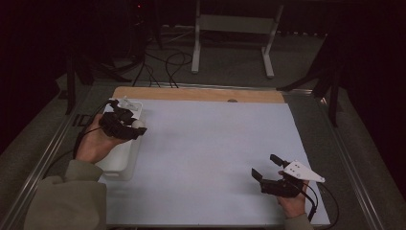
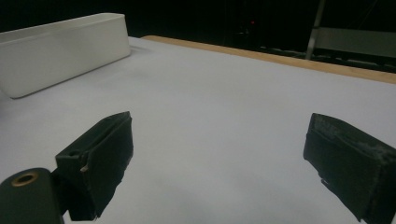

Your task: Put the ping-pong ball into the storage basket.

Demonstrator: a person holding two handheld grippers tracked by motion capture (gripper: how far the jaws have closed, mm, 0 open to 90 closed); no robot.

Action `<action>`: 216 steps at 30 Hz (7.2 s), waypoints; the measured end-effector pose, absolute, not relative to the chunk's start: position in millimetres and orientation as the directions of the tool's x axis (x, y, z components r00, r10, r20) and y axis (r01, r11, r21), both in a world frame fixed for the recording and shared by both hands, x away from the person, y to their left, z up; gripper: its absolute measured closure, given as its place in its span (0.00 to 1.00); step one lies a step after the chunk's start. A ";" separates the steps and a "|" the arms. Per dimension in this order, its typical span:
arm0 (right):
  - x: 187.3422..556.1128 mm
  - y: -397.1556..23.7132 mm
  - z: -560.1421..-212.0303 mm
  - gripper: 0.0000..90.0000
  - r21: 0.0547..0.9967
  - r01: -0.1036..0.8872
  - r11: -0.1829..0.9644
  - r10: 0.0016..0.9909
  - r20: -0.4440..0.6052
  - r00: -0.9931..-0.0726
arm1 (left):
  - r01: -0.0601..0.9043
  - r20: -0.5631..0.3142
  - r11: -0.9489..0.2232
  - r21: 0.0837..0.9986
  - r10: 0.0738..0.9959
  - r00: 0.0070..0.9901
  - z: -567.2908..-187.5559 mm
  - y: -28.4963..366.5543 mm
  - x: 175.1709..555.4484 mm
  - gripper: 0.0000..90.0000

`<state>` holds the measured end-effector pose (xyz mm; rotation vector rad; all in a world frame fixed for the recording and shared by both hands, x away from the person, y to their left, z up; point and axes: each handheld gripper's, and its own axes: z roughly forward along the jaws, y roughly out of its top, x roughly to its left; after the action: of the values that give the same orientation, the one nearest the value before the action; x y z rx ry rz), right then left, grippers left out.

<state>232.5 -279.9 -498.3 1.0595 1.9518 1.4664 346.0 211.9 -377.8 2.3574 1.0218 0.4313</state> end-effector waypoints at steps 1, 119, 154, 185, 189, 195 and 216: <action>232.5 -279.9 -498.3 0.09 0.946 0.297 0.128 0.805 0.075 -0.588 | 0.577 0.080 -0.574 0.581 0.746 0.661 -377.9 212.8 346.2 0.57; 232.3 -279.6 -498.7 0.09 0.946 0.296 0.130 0.806 0.073 -0.587 | 0.728 0.073 -0.486 0.484 0.851 0.520 -410.3 265.0 351.8 0.07; 232.7 -280.5 -498.5 0.09 0.947 0.293 0.130 0.804 0.073 -0.590 | 0.665 0.069 -0.501 0.554 0.823 0.563 -404.2 253.5 347.7 0.00; 232.9 -279.7 -498.6 0.09 0.947 0.294 0.129 0.806 0.072 -0.588 | 0.605 0.070 -0.541 0.584 0.777 0.626 -409.1 227.4 341.4 0.00; 233.0 -279.5 -498.7 0.09 0.947 0.294 0.128 0.806 0.074 -0.588 | 0.601 0.071 -0.548 0.582 0.770 0.634 -410.7 223.9 340.4 0.00; 233.2 -279.5 -498.9 0.09 0.947 0.293 0.129 0.805 0.072 -0.589 | 0.592 0.074 -0.559 0.580 0.760 0.645 -412.7 219.5 339.2 0.00; 232.9 -279.7 -498.5 0.09 0.947 0.293 0.129 0.807 0.072 -0.586 | 0.560 0.065 -0.567 0.604 0.735 0.675 -417.6 206.1 331.3 0.00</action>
<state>232.9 -279.7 -498.5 1.0576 1.9482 1.4645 331.3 206.1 -417.6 2.3362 0.9968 0.4195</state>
